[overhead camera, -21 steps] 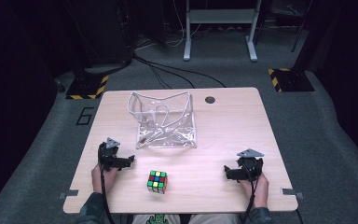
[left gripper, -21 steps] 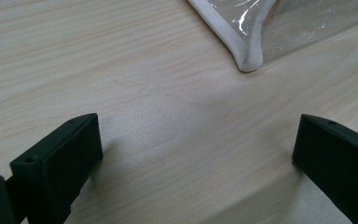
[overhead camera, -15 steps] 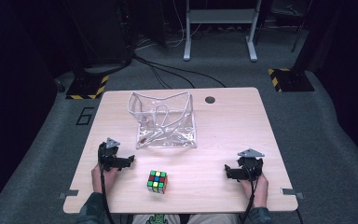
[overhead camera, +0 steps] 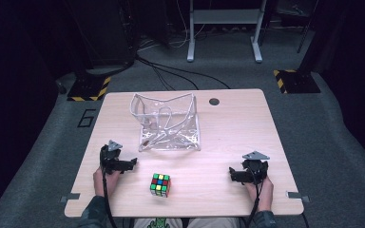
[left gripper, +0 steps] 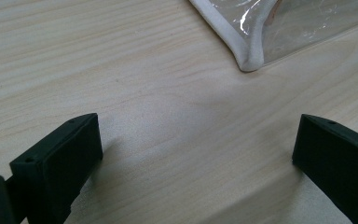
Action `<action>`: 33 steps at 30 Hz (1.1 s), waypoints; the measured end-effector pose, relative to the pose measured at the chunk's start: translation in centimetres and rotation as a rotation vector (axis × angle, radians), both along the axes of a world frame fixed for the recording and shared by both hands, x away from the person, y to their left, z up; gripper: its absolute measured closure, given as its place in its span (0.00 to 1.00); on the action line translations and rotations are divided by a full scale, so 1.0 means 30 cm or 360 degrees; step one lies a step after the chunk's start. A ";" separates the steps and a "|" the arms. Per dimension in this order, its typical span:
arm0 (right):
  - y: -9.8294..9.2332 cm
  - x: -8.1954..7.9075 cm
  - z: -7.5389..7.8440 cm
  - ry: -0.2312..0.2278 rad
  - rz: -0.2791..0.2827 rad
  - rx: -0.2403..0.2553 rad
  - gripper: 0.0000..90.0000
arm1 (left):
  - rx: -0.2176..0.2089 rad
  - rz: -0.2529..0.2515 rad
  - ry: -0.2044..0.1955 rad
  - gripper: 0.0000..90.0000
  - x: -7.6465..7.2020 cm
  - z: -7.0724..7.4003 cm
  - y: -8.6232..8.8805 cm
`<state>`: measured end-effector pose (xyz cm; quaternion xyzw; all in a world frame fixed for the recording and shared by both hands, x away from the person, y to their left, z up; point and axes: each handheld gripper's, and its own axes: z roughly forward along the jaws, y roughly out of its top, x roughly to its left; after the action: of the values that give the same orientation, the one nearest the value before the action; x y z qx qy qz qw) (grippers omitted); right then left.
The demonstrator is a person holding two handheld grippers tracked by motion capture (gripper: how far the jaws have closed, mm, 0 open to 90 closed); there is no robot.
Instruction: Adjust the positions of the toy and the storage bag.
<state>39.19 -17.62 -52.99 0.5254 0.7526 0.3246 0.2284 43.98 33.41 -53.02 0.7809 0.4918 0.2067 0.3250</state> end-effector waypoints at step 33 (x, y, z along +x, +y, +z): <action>0.037 0.063 0.029 0.0160 0.0051 -0.0094 0.00 | -0.0026 0.0080 0.0094 0.01 0.004 0.018 -0.015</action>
<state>41.08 -16.50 -52.12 0.5220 0.7807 0.2791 0.2005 44.12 32.96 -52.49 0.7714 0.5223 0.1878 0.3113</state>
